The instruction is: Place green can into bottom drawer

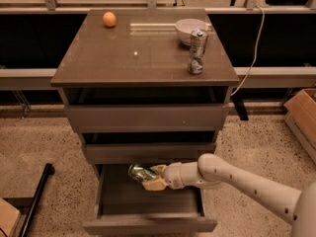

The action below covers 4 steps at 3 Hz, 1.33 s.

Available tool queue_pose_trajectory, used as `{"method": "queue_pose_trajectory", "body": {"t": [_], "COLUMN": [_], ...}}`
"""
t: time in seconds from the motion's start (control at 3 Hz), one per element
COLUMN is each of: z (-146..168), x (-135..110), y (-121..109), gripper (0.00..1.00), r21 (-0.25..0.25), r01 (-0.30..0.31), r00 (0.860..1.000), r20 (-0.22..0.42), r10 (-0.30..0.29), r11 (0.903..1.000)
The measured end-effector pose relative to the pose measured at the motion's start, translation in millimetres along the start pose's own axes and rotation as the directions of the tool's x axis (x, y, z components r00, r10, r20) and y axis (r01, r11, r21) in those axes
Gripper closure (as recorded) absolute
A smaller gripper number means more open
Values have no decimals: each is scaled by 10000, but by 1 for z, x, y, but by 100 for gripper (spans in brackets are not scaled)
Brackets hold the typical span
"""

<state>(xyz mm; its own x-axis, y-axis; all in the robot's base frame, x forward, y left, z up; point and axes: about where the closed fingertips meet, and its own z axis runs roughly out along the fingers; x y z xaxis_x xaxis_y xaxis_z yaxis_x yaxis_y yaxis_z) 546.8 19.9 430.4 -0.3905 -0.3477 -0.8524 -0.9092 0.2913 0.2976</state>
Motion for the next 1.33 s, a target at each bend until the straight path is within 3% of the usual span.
{"method": "queue_pose_trajectory", "body": {"t": [0.67, 1.33], "z": [9, 12], "x": [74, 140], "y": [-36, -61], "gripper": [100, 100], "r21": [-1313, -1981], "r01": [-553, -1402], "r00": [9985, 9901], "r20": [-11, -184], "r10": [556, 1393], "r11": [9898, 9701]}}
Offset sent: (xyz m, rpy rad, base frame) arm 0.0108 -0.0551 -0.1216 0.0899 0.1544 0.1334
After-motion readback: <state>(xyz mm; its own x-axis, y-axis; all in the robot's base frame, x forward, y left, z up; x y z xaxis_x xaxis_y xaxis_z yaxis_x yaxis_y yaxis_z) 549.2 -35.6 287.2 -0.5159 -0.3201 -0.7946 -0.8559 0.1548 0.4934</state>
